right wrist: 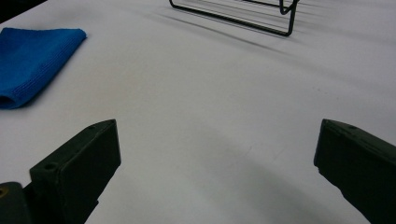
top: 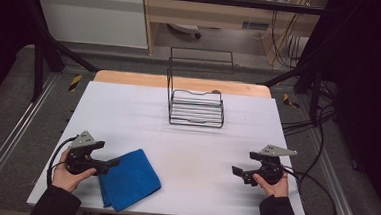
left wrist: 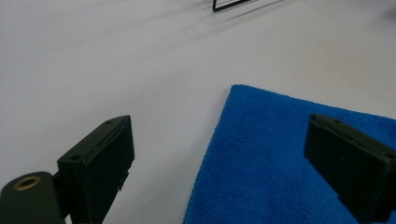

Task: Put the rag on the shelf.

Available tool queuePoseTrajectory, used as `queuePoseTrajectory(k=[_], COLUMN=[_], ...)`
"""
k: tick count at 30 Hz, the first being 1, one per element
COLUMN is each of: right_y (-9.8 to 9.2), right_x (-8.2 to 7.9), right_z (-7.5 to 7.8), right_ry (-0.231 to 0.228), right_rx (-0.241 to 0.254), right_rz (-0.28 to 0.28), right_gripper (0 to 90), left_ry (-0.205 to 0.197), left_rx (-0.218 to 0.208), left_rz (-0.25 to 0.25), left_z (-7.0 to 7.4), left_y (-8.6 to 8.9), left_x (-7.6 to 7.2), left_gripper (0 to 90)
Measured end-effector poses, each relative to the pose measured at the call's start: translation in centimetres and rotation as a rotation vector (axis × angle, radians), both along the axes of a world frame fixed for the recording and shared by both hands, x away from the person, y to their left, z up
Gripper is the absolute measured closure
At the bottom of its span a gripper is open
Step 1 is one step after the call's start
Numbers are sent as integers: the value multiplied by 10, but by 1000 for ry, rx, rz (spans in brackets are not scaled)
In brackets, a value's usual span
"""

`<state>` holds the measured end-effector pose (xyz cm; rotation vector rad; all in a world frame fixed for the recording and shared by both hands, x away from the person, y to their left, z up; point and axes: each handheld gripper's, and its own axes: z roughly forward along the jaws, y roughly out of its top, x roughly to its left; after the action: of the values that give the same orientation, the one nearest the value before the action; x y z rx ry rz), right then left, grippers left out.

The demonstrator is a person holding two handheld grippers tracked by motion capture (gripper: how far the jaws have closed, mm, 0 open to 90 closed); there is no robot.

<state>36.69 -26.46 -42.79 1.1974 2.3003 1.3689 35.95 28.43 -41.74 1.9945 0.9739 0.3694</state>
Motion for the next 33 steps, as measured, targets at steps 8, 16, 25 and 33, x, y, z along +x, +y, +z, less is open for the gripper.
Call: queuePoseTrajectory(k=[8, 16, 25, 33], right_y=[2, 2, 1, 2], right_x=[0, 0, 0, 0], right_z=[0, -1, 0, 0], right_ry=[4, 4, 4, 4], right_rx=[-8, -11, -12, -13], right_rz=[0, 3, 6, 9], right_gripper=[11, 12, 12, 13], left_ry=[12, 28, 78, 150], left_rx=[15, 71, 129, 168], left_rz=[-12, -24, -20, -19], left_z=[8, 18, 13, -6], left_y=[-16, -45, -73, -79], left_x=[2, 14, 30, 43], left_gripper=[163, 289, 441, 553])
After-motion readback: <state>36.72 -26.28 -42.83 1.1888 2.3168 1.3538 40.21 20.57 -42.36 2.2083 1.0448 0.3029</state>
